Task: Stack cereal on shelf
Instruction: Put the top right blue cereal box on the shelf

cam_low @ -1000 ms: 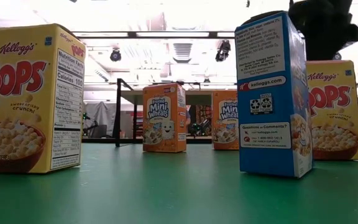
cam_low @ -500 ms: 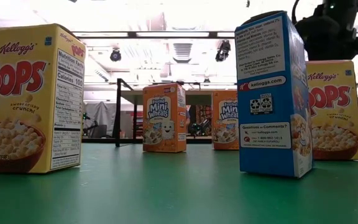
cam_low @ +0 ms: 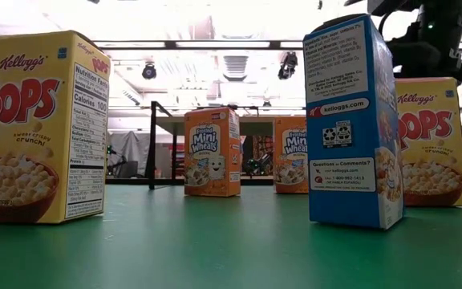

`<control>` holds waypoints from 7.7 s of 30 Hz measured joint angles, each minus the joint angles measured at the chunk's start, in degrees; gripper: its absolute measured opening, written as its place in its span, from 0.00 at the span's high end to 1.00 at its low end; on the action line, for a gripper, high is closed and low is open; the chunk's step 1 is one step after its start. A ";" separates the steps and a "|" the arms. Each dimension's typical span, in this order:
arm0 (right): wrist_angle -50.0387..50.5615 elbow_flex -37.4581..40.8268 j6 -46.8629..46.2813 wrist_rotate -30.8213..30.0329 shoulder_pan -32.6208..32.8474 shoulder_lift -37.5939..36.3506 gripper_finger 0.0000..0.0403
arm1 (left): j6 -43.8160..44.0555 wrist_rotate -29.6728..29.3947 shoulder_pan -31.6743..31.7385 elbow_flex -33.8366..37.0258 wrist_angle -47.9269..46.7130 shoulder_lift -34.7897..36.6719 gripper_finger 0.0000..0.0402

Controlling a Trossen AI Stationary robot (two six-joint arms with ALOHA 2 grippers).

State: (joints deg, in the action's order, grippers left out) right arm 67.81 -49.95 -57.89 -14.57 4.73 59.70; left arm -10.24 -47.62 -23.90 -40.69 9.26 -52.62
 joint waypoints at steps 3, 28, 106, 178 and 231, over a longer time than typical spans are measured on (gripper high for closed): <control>-0.13 0.00 0.02 0.00 0.00 0.00 0.59 | 0.46 0.00 0.00 0.00 -0.02 -0.14 0.60; -0.74 -27.19 17.63 0.41 -0.07 0.07 0.70 | -1.45 0.00 0.00 0.00 -0.12 -1.66 0.60; 10.04 -78.29 52.69 1.11 -16.24 41.47 0.63 | -5.07 -11.87 0.11 0.81 -4.74 -1.36 0.60; -65.40 -32.26 63.91 -0.15 -24.96 43.19 0.98 | -7.71 -11.85 0.11 0.63 -5.01 -1.55 0.60; -70.23 -32.22 61.83 1.05 -31.67 43.47 0.98 | -8.76 -11.85 0.13 0.59 -5.01 -1.56 0.60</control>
State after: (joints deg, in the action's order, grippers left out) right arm -2.41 -82.17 3.95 -13.52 -26.94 103.18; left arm -19.00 -59.46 -23.77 -40.10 4.25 -54.18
